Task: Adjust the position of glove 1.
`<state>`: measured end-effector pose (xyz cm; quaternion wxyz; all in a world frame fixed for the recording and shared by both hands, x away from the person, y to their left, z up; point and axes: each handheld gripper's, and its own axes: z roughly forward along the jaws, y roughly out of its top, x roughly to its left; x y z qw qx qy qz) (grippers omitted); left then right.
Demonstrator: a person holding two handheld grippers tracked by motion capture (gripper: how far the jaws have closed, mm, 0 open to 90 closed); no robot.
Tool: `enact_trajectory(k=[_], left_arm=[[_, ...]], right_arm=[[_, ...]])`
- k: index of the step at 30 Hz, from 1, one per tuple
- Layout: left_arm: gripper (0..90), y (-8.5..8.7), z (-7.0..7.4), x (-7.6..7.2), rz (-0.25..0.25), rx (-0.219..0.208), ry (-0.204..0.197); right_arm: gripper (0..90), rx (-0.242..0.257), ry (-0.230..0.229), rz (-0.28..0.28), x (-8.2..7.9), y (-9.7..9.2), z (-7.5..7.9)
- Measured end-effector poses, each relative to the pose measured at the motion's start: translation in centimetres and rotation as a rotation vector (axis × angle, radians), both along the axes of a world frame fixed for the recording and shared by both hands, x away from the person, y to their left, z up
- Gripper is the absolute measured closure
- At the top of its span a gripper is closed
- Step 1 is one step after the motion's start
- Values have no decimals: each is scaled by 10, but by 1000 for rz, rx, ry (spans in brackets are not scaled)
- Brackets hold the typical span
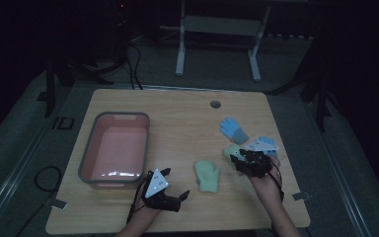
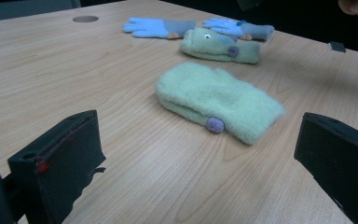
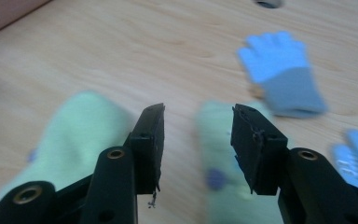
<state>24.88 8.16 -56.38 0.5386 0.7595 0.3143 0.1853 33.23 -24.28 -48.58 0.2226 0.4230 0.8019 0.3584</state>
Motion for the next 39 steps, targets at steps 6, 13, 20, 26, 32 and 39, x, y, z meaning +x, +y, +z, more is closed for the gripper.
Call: enact_trajectory(k=[6, 13, 20, 26, 32, 39], left_arm=[[11, 0, 0, 0, -1, 4, -4], [11, 0, 0, 0, -1, 3, -2], [11, 0, 0, 0, 0, 4, -2], [11, 0, 0, 0, 0, 5, -4], [11, -1, 0, 0, 2, 5, -3], [11, 0, 0, 0, 3, 5, -2]], right_arm=[[546, -13, 22, -7, 19, -25, -2], [573, -16, 41, 57, 39, -33, -17], [513, -24, 96, 41, 45, -30, -44], [522, -14, 101, 45, 45, -31, -58], [706, -38, 99, 52, 44, -27, -59], [834, -36, 109, -6, 39, -19, -58]])
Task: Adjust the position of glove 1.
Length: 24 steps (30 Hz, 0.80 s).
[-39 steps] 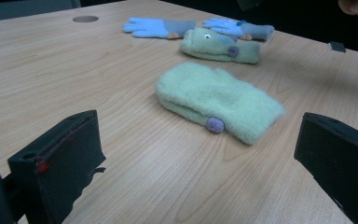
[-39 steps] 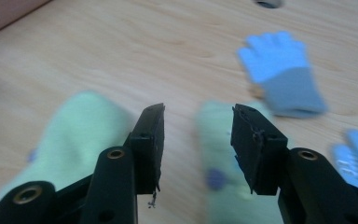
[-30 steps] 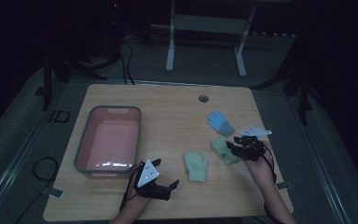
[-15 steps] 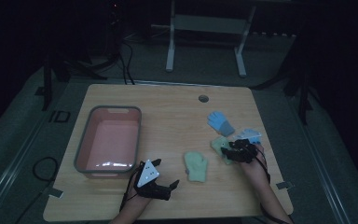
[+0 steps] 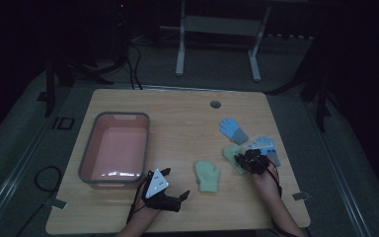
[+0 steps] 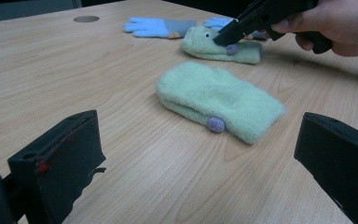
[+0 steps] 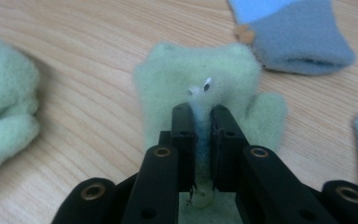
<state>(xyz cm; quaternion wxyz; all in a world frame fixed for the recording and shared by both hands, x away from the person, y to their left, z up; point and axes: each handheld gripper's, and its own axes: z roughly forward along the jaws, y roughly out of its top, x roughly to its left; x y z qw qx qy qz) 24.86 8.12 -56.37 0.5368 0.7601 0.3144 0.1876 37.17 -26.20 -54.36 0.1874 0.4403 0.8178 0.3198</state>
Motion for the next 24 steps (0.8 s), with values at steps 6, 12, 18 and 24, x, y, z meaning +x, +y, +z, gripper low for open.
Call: enact_trajectory(k=[6, 12, 18, 24], left_arm=[[11, 0, 0, 0, -1, 2, -3], [11, 0, 0, 0, -2, 2, -4], [11, 0, 0, -1, -1, 2, -7], [11, -1, 0, -1, -2, 3, -9]], right_arm=[[842, 31, -17, -57, -16, 5, 19], [843, 27, -73, -142, -45, 14, 42], [844, 79, -85, -230, -68, 15, 58], [843, 99, -92, -281, -82, 12, 64]])
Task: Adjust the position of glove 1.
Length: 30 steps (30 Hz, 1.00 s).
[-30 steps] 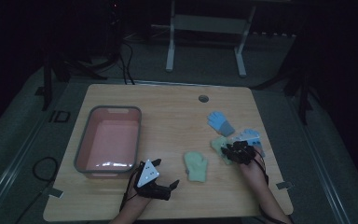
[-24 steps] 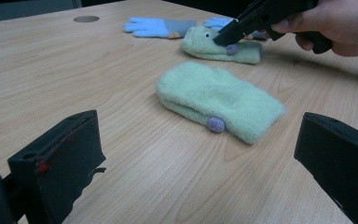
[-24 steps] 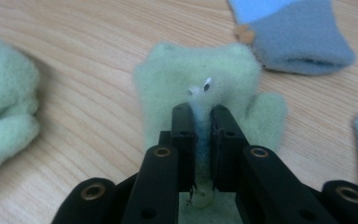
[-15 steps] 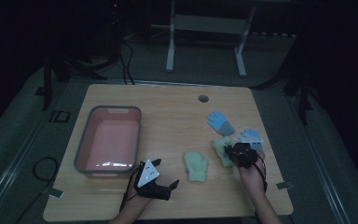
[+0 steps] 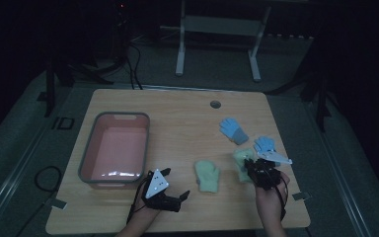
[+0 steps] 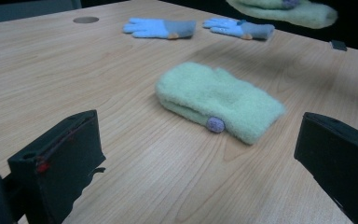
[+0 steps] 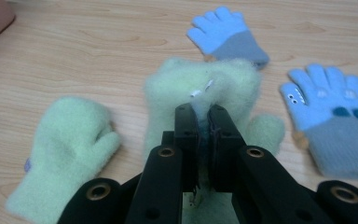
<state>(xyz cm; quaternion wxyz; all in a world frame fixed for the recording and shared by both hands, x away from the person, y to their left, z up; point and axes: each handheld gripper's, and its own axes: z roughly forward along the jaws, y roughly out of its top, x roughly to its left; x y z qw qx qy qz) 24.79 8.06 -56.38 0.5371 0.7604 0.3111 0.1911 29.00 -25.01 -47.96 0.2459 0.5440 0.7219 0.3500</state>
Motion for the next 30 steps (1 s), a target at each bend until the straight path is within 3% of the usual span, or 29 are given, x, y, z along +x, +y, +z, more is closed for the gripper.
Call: enact_trajectory(k=[2, 9, 17, 23, 30], left_arm=[[11, 0, 0, 0, 0, 2, -1], [11, 0, 0, 0, 0, 1, -1], [11, 0, 0, 0, -1, 2, -2], [11, 0, 0, 0, -2, 1, -2], [11, 0, 0, 0, -4, -1, -2]], right_arm=[[843, 17, 9, -10, -4, -1, -3], [842, -10, 53, -39, -7, 1, -29], [829, -23, 86, -49, 2, 3, -49], [740, -22, 113, -43, 5, 1, -63], [621, -18, 112, -14, 5, 0, -60]])
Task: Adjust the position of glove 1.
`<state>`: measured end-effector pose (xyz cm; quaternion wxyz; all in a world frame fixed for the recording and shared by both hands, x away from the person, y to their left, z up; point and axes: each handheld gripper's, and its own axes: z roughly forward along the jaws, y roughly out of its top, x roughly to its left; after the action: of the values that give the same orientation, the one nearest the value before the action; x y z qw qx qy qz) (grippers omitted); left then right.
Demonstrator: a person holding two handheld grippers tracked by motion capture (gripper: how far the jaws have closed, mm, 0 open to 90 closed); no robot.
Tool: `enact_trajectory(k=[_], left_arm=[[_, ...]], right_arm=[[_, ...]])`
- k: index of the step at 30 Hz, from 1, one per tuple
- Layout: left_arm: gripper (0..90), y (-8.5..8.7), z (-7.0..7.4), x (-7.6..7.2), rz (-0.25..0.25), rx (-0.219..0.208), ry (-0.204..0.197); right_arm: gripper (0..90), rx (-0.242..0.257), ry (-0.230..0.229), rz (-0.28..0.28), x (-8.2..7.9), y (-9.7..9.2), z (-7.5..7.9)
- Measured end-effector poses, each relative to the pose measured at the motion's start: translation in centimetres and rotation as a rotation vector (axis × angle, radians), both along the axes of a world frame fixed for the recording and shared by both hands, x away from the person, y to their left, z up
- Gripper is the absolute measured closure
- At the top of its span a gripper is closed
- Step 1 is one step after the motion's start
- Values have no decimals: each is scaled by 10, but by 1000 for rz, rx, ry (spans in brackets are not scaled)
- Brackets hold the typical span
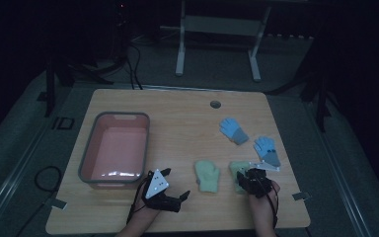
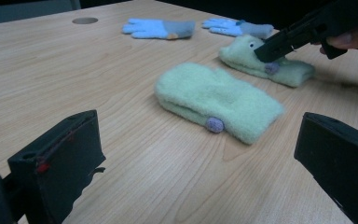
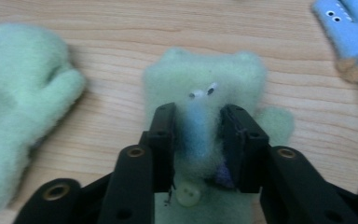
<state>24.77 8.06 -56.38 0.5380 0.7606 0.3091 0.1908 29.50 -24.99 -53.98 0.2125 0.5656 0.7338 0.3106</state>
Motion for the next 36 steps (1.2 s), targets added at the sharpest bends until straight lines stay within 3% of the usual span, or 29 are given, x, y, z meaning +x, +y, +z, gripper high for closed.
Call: enact_trajectory(k=[3, 5, 10, 15, 19, 25, 30, 32, 34, 36], left_arm=[[11, 0, 0, 0, -1, 1, -1], [11, 0, 0, 0, -1, 1, 0], [11, 0, 0, 0, 0, -1, 2], [11, 0, 0, 0, 0, 1, 2], [11, 0, 0, 0, 2, -2, 5], [11, 1, 0, 1, 3, -2, 6], [11, 1, 0, 0, 3, 1, 3], [11, 0, 0, 0, 3, 1, 3], [11, 0, 0, 0, 4, 3, 2], [11, 0, 0, 0, 4, 3, 1]], right_arm=[[610, -3, -15, 34, 1, -2, 7], [623, -39, -41, 56, 2, -4, 12], [613, -61, -61, 128, 5, -12, 17], [613, -62, -67, 274, 9, -22, 26], [625, -81, -68, 354, 12, -24, 27], [606, -96, -59, 327, 8, -22, 13], [592, -100, -55, 271, 5, -23, -4], [666, -91, -41, 263, 5, -22, -5], [773, -116, -30, 271, 5, -20, -5], [815, -135, -33, 275, 4, -17, -6]])
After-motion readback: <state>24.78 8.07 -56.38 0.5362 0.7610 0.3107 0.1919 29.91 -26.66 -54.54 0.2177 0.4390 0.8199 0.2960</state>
